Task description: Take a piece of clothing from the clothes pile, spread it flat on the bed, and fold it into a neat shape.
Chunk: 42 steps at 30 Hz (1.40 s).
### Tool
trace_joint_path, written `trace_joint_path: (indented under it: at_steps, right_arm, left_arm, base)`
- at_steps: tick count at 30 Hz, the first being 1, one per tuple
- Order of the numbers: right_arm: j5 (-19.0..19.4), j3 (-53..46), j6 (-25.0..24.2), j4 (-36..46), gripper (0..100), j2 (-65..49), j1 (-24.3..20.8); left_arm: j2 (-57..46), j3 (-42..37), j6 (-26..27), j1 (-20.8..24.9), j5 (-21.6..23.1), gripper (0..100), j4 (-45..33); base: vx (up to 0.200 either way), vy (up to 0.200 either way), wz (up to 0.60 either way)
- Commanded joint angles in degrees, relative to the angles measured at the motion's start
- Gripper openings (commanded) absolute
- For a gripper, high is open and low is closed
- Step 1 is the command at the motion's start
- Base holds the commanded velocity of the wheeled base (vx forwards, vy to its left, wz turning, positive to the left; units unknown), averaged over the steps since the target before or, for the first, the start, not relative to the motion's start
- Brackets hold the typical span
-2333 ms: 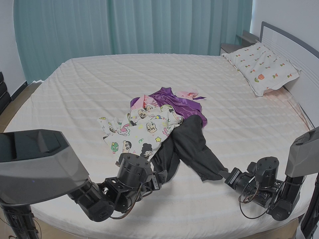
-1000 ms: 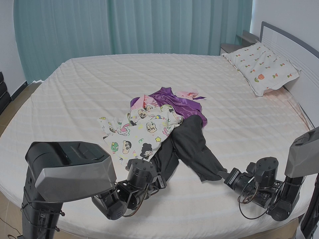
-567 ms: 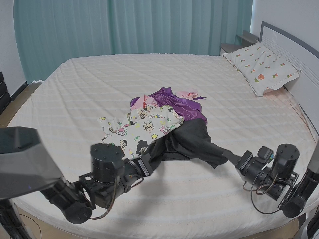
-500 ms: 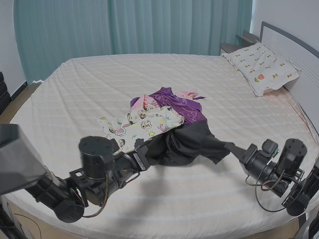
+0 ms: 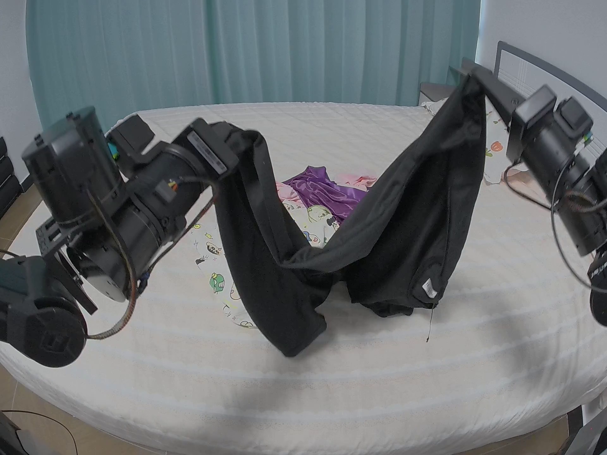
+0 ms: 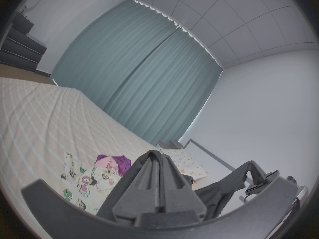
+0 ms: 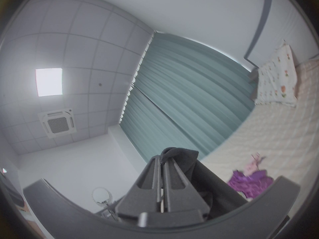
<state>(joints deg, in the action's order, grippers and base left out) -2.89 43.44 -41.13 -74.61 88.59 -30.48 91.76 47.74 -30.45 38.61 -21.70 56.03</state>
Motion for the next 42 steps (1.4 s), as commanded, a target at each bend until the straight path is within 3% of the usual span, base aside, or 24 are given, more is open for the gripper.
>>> trace_joint_path:
  at_steps: [1, 6, 13, 17, 21, 29, 42]
  right_arm:
    - [-1.8, -5.6, 4.0, 3.8, 0, -2.4, 0.2]
    - [-1.6, -11.7, 3.6, 2.5, 0, -0.6, 0.0]
    - [-1.3, -17.8, -2.3, 1.3, 0, 0.1, 0.4]
    - [0.7, -20.0, -5.4, 1.3, 0, -0.7, 1.9]
    - [1.6, -21.7, -5.8, 1.4, 0, -1.5, 2.4]
    - [1.7, -23.7, -5.8, 1.3, 0, -0.2, 2.3]
    - [1.5, -23.7, -5.7, 1.3, 0, -0.9, 2.4]
  left_arm:
    - [-5.7, -2.1, 4.0, -2.7, -5.0, 0, -3.6]
    - [-5.0, -10.8, 2.6, -2.6, -4.8, 0, -1.3]
    - [-3.9, -19.3, -8.4, -2.1, -4.7, 0, 0.0]
    - [-4.3, -21.5, -13.4, -2.1, -1.9, 0, 1.1]
    - [-4.3, -23.4, -14.0, -2.1, 0.6, 0, 1.2]
    - [-4.0, -24.2, -14.1, -2.7, 0.8, 0, 1.3]
    - [-2.9, -24.8, -13.8, -2.7, 0.4, 0, 1.2]
  base:
    - [0.000, 0.000, 0.00]
    - [0.000, 0.000, 0.00]
    - [0.000, 0.000, 0.00]
    - [0.000, 0.000, 0.00]
    - [-0.200, 0.000, 0.00]
    - [-0.200, 0.000, 0.00]
    - [0.000, 0.000, 0.00]
